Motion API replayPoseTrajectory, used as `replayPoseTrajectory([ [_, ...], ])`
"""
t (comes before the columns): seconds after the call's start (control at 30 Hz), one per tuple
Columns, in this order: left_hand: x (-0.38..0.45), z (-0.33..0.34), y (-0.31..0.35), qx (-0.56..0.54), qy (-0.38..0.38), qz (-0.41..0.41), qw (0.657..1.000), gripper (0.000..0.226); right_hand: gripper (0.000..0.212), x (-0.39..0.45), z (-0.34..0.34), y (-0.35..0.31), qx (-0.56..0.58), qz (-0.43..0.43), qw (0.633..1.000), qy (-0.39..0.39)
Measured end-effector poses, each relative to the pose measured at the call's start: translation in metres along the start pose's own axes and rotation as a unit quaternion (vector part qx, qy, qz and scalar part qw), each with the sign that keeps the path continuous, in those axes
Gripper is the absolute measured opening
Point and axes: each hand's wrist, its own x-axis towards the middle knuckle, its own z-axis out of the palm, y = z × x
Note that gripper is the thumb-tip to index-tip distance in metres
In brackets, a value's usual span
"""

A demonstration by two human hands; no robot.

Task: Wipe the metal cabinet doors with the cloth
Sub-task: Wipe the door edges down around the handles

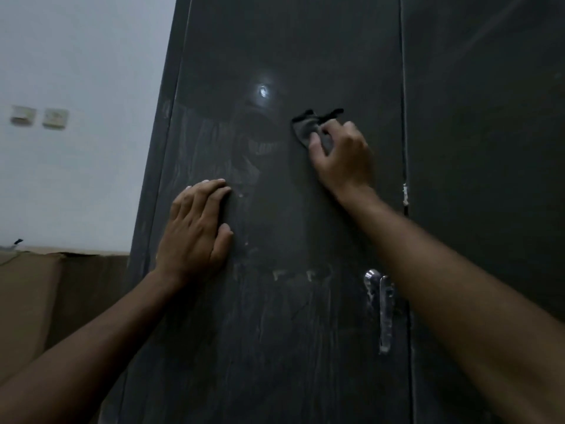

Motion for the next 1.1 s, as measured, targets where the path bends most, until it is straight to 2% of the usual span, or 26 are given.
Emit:
replayPoseTrajectory([
  [0.03,0.001,-0.001,0.001,-0.022,0.005,-0.014,1.000,0.063,0.029,-0.011,0.005,-0.017,0.009,-0.013,1.000,-0.002],
  [0.1,0.003,-0.007,-0.002,-0.064,0.007,-0.033,0.997,0.062,0.026,-0.051,0.007,-0.041,0.057,-0.148,0.986,-0.053],
  [0.17,-0.001,-0.018,-0.016,-0.053,-0.001,-0.025,0.998,0.063,0.023,-0.091,-0.003,-0.039,0.095,-0.349,0.920,-0.152],
  [0.2,-0.005,-0.023,-0.026,-0.021,-0.006,-0.013,1.000,0.064,0.021,-0.094,-0.008,-0.028,0.097,-0.421,0.886,-0.170],
  [0.23,-0.011,-0.027,-0.036,0.016,-0.014,-0.002,1.000,0.068,0.020,-0.087,-0.011,-0.016,0.092,-0.453,0.871,-0.168],
  [0.27,-0.017,-0.029,-0.044,0.048,-0.025,0.001,0.999,0.072,0.020,-0.073,-0.008,-0.006,0.077,-0.439,0.883,-0.147],
  [0.3,-0.021,-0.030,-0.049,0.069,-0.037,-0.005,0.997,0.078,0.020,-0.055,-0.005,0.000,0.061,-0.383,0.915,-0.114],
  [0.37,-0.024,-0.028,-0.052,0.072,-0.053,-0.041,0.995,0.088,0.025,-0.016,0.004,-0.004,0.040,-0.204,0.977,-0.035],
  [0.43,-0.023,-0.026,-0.051,0.050,-0.055,-0.082,0.994,0.094,0.029,0.004,0.017,-0.032,0.026,-0.059,0.998,0.000],
  [0.47,-0.023,-0.027,-0.050,0.032,-0.053,-0.097,0.993,0.097,0.029,0.002,0.023,-0.050,0.025,-0.034,0.999,0.005],
  [0.5,-0.023,-0.028,-0.050,0.015,-0.049,-0.108,0.993,0.100,0.028,-0.008,0.028,-0.066,0.033,-0.050,0.998,0.002],
  [0.57,-0.024,-0.030,-0.050,-0.005,-0.042,-0.119,0.992,0.105,0.026,-0.043,0.030,-0.087,0.075,-0.180,0.979,-0.057],
  [0.63,-0.025,-0.031,-0.051,-0.008,-0.049,-0.113,0.992,0.111,0.024,-0.073,0.021,-0.083,0.112,-0.358,0.915,-0.149],
  [0.67,-0.025,-0.031,-0.052,-0.008,-0.054,-0.109,0.992,0.114,0.023,-0.069,0.016,-0.074,0.110,-0.417,0.886,-0.172],
  [0.7,-0.026,-0.030,-0.053,-0.008,-0.054,-0.110,0.992,0.115,0.022,-0.055,0.015,-0.065,0.095,-0.438,0.878,-0.166],
  [0.73,-0.026,-0.030,-0.053,-0.008,-0.051,-0.111,0.992,0.115,0.023,-0.036,0.018,-0.057,0.078,-0.413,0.897,-0.135],
  [0.77,-0.026,-0.030,-0.053,-0.007,-0.046,-0.113,0.993,0.114,0.024,-0.013,0.021,-0.054,0.065,-0.345,0.931,-0.097],
  [0.83,-0.026,-0.030,-0.051,-0.010,-0.035,-0.117,0.992,0.112,0.030,0.029,0.027,-0.060,0.051,-0.160,0.985,-0.024],
  [0.87,-0.026,-0.030,-0.051,-0.012,-0.031,-0.118,0.992,0.112,0.032,0.035,0.032,-0.070,0.045,-0.090,0.995,-0.012],
  [0.9,-0.026,-0.030,-0.051,-0.014,-0.028,-0.117,0.993,0.111,0.033,0.031,0.039,-0.084,0.041,-0.063,0.997,-0.009],
  [0.93,-0.026,-0.030,-0.051,-0.016,-0.026,-0.114,0.993,0.111,0.033,0.018,0.043,-0.098,0.049,-0.082,0.995,-0.014],
  [0.97,-0.026,-0.030,-0.051,-0.019,-0.025,-0.112,0.993,0.111,0.032,0.001,0.045,-0.110,0.068,-0.141,0.987,-0.040],
  [1.03,-0.026,-0.030,-0.051,-0.022,-0.023,-0.111,0.993,0.111,0.029,-0.035,0.042,-0.116,0.099,-0.331,0.929,-0.132],
  [1.07,-0.026,-0.030,-0.052,-0.022,-0.023,-0.108,0.994,0.112,0.028,-0.036,0.038,-0.110,0.091,-0.399,0.898,-0.162],
  [1.1,-0.026,-0.030,-0.052,-0.021,-0.021,-0.107,0.994,0.112,0.028,-0.024,0.037,-0.105,0.081,-0.424,0.888,-0.160],
])
